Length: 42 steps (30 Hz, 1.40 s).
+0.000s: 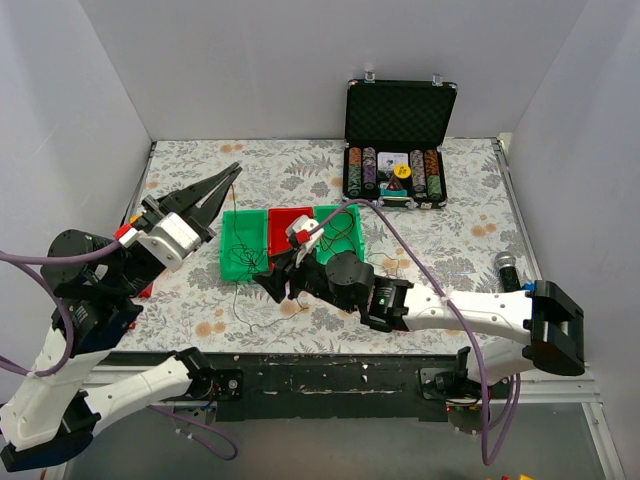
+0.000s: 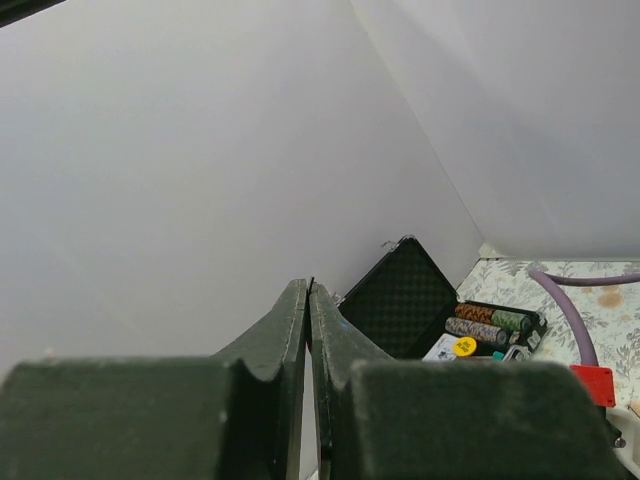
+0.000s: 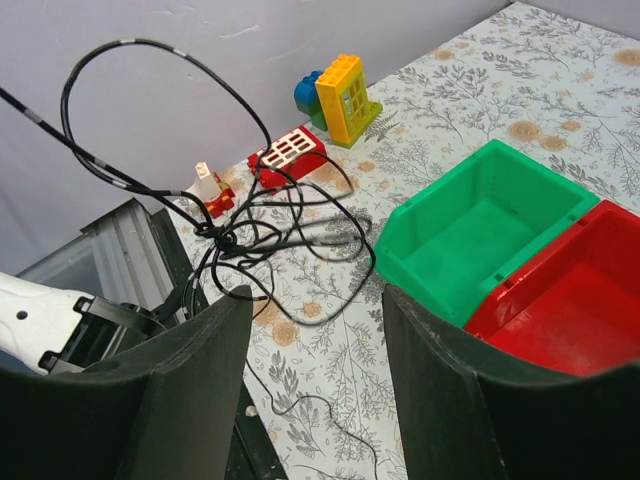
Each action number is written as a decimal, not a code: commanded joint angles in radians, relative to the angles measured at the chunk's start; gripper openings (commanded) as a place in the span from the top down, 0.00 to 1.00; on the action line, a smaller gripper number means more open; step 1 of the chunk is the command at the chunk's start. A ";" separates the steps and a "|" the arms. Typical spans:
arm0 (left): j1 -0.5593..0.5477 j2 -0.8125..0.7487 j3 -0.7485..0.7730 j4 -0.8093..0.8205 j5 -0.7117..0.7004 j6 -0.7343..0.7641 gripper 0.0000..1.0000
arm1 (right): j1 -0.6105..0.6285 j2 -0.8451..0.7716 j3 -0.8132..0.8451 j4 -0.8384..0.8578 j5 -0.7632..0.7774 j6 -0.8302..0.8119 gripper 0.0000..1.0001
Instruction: Untangle the cables
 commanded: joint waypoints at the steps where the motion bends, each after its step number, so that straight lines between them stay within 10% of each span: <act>1: 0.006 0.009 0.031 -0.018 0.019 -0.021 1.00 | -0.002 0.023 0.037 0.141 0.025 -0.043 0.37; 9: 0.010 0.009 0.046 -0.029 0.030 -0.035 1.00 | -0.001 0.050 0.043 0.245 0.083 -0.075 0.49; 14: 0.013 -0.003 0.035 -0.038 0.033 -0.039 1.00 | -0.002 0.037 0.057 0.202 0.109 -0.092 0.99; 27: 0.013 -0.106 -0.126 -0.239 0.044 0.019 0.96 | -0.002 -0.184 -0.032 0.104 0.294 -0.150 0.99; 33: 0.012 -0.193 -0.305 -0.443 0.087 0.070 0.77 | -0.002 -0.218 0.061 -0.017 0.213 -0.178 0.99; 35: 0.013 -0.221 -0.351 -0.448 0.092 0.056 0.51 | -0.001 -0.215 0.098 -0.074 0.159 -0.163 0.99; 42: 0.013 -0.161 -0.246 -0.432 0.079 -0.078 0.08 | 0.004 -0.209 0.106 -0.141 0.059 -0.141 0.99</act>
